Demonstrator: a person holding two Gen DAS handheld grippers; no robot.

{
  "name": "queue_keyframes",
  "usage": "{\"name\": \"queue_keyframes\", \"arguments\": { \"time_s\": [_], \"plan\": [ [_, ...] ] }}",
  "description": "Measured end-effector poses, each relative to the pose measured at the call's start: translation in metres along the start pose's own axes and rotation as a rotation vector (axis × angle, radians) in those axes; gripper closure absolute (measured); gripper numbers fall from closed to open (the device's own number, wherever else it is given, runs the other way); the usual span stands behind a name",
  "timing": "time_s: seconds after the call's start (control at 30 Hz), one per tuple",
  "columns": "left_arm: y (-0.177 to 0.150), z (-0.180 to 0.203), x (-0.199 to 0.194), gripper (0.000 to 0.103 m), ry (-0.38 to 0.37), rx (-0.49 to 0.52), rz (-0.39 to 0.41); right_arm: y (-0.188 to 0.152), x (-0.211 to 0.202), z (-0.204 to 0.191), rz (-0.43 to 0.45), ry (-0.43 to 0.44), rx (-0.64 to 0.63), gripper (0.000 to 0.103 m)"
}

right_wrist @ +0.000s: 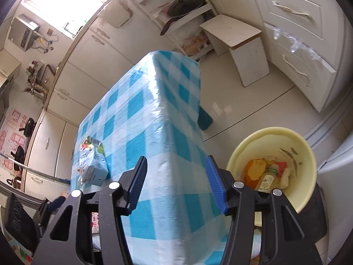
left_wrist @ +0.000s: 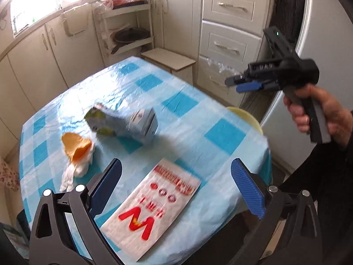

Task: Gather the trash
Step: 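Move both tools back over the table toward the paper bag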

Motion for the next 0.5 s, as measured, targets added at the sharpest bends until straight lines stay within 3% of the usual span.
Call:
{"name": "queue_keyframes", "arguments": {
  "time_s": [0.17,0.37,0.5],
  "plan": [
    [-0.026,-0.029,0.007,0.008,0.012,-0.016,-0.043,0.002,0.018,-0.037,-0.016,0.033,-0.049,0.049],
    [-0.034,-0.023,0.016,0.008,-0.013,0.043,-0.038,0.005,0.036,-0.073,-0.02,0.067,-0.094,0.049],
    [-0.038,-0.027,0.036,0.008,0.028,0.058,-0.082,0.007,0.044,-0.088,-0.021,0.084,-0.111,0.048]
  ]
}}
Point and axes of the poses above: each gripper's, at about its wrist camera, not at the fingertips, and x roughly the way its jaws point, z to its right, y to its top, the point moved 2 cm from there along x, roughly the way its jaws point, and after that the axes turned 15 degrees about -x, right-handed, at the moved point
